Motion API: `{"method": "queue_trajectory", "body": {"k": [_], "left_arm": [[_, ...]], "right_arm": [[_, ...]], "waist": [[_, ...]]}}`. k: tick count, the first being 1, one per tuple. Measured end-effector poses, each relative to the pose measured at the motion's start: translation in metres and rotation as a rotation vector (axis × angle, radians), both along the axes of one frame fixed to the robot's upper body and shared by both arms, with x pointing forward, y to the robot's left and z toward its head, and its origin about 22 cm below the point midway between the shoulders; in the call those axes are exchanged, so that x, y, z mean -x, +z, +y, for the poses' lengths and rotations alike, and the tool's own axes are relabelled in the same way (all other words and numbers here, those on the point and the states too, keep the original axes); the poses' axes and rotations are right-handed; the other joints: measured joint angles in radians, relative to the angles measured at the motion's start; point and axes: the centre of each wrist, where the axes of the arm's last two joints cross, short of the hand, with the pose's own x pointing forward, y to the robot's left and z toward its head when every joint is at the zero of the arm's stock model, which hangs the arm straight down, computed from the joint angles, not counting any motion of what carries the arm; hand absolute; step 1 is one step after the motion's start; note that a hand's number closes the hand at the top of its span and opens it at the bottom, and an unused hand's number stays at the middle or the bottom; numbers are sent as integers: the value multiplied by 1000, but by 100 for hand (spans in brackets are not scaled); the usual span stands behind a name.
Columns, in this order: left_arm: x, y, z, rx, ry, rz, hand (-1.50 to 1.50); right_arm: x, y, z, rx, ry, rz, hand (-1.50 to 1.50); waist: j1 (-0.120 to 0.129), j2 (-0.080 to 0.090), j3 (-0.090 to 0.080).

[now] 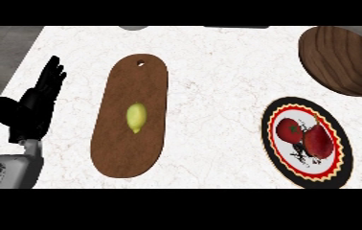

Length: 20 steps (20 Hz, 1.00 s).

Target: Pick the pear from the plate and place it in the bowl

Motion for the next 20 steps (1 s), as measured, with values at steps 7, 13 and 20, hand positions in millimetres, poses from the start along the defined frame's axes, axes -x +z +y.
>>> {"method": "queue_trajectory", "body": {"k": [7,13,20], "left_arm": [[4,-2,-3,1,-4,1,0],[3,-3,-4,3,11,6,0],[10,-1,3,0,23,9,0]], "right_arm": [[-31,-21,3,-38,56,211,-150],[-53,-45,13,0,83,298,-150],[-53,-70,20,119,98,232,-150]], "waist": [[-3,-1,0],[-17,-4,0],[-26,-7,0]]}}
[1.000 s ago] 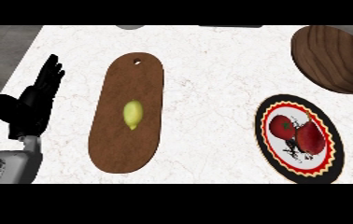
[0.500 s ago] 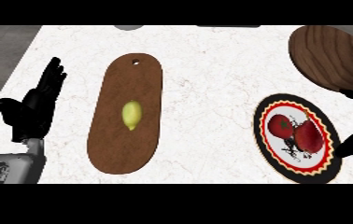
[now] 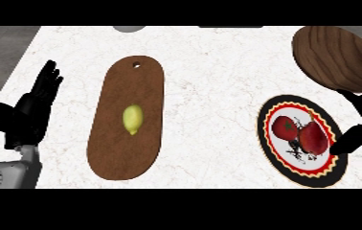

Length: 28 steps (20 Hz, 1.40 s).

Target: Pick the pear from the plate and place it in the bowl

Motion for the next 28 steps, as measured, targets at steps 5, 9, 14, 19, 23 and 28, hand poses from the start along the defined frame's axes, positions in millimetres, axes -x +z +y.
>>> {"method": "queue_trajectory", "body": {"k": [5,9,14,19,23,28], "left_arm": [[-1,-4,1,0,5,-7,0],[-2,-3,1,4,6,-6,0],[2,2,2,2,3,-1,0],[-5,0,1,1,4,4,0],[-4,0,1,1,3,2,0],[0,-4,3,-1,3,-2,0]], "right_arm": [[3,-15,8,-11,3,18,-150],[7,-37,11,-27,1,52,-150],[4,-47,15,-36,-12,63,-150],[7,-59,14,-27,-21,47,-150],[1,-70,9,-23,-32,54,-150],[-13,-79,8,-64,-22,78,150]], "waist": [[-4,-1,0],[-4,0,0],[-4,-1,0],[-6,0,0],[-4,0,0],[-2,-3,-7]]}}
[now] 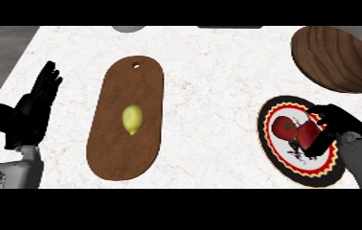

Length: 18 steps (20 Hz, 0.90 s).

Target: Pick the pear from the plate and place it in the bowl

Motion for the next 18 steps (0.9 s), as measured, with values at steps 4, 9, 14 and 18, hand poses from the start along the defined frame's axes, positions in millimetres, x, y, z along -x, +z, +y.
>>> {"method": "queue_trajectory", "body": {"k": [4,9,14,18], "left_arm": [[0,4,2,7,-1,-1,0],[1,-3,2,3,1,-5,0],[-2,5,-1,1,-10,-11,0],[-9,6,-7,-2,-31,-18,0]], "right_arm": [[-4,-5,0,-20,35,-23,150],[-4,-12,-5,-35,55,-58,150],[-20,-4,13,-7,209,-110,150],[-43,7,48,9,456,-185,150]], "waist": [[-1,-3,-5],[-3,-7,-9],[9,-2,-7],[31,8,-1]]}}
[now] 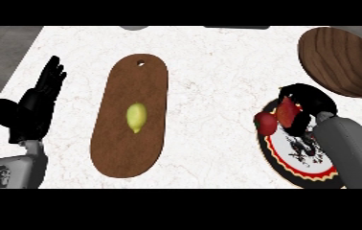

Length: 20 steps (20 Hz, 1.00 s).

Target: Pick the pear from the plate and place it in the bowl

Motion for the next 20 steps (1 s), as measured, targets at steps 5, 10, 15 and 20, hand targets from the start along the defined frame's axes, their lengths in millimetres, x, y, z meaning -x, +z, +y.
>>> {"method": "queue_trajectory", "body": {"k": [5,10,15,20], "left_arm": [[-3,-1,0,3,11,13,0],[3,-5,9,6,29,19,0],[8,-6,13,5,43,28,0],[11,-9,7,0,44,27,0]], "right_arm": [[-23,10,18,11,133,-132,150],[-30,47,19,40,156,-317,150],[-38,108,19,7,74,-589,150],[-27,151,4,-65,-26,-730,150]], "waist": [[-8,1,7],[-29,-6,7],[-46,-13,7],[-47,-12,7]]}}
